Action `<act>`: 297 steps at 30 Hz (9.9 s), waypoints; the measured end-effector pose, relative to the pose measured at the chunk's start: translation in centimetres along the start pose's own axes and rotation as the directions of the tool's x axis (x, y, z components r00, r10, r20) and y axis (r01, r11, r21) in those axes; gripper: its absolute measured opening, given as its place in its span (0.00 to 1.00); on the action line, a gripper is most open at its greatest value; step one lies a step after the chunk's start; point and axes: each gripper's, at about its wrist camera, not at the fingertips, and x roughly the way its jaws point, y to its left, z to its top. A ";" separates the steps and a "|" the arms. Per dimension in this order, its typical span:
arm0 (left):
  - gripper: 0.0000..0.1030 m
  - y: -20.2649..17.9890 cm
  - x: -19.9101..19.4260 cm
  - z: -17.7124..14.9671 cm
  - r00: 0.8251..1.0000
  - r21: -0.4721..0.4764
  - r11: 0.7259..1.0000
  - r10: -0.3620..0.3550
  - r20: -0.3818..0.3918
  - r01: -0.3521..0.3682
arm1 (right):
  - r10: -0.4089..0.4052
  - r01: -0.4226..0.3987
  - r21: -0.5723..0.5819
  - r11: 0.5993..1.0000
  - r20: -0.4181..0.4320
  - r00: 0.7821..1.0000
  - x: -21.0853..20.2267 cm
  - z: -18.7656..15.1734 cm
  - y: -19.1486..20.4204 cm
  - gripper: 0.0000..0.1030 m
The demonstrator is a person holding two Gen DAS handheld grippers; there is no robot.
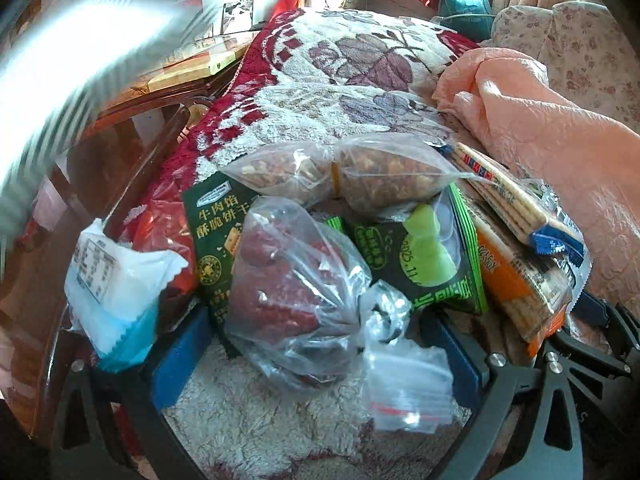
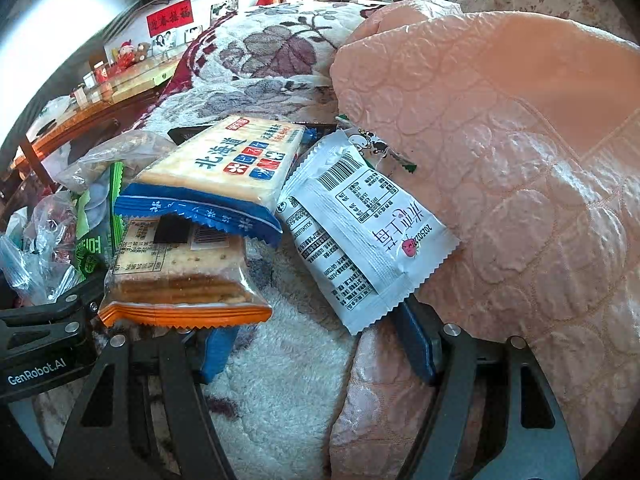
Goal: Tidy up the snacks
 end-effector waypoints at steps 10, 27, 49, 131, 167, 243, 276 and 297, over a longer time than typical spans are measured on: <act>1.00 -0.1 0.0 0.0 1.000 0.000 1.000 0.000 0.000 0.000 | 0.011 -0.011 0.005 1.000 -0.005 1.000 -0.1 0.2 0.1 0.69; 1.00 0.0 0.0 0.0 1.000 0.000 1.000 0.000 0.000 0.000 | 0.019 -0.020 -0.009 1.000 -0.096 0.995 -1.2 0.5 -0.2 0.69; 1.00 0.9 -5.2 -1.2 1.000 0.020 1.000 -0.024 -0.016 0.024 | 0.036 -0.041 -0.034 0.999 -0.140 0.989 -3.2 0.5 0.4 0.69; 0.28 13.1 -8.6 -1.0 0.994 -0.204 0.979 -0.029 -0.109 0.006 | 0.363 -0.392 -0.295 0.871 -0.151 0.919 -8.2 1.4 10.1 0.69; 0.28 14.4 -10.1 1.1 0.998 -0.180 0.982 0.054 -0.028 -0.059 | 0.456 -0.510 -0.391 0.766 -0.228 0.860 -6.9 6.6 16.9 0.30; 0.78 30.0 -8.0 1.7 0.975 -0.425 0.879 0.179 -0.129 -0.217 | 0.547 -0.639 -0.391 0.662 -0.330 0.769 -4.0 9.2 29.6 0.49; 0.84 11.7 -5.1 2.6 0.987 -0.155 0.987 0.008 -0.160 -0.034 | 0.422 -0.487 -0.234 0.841 -0.278 0.863 -5.5 4.8 10.1 0.49; 0.47 7.9 0.2 4.3 0.965 -0.129 0.986 -0.132 -0.228 0.105 | 0.397 -0.459 -0.280 0.843 -0.250 0.883 -4.3 7.8 7.9 0.58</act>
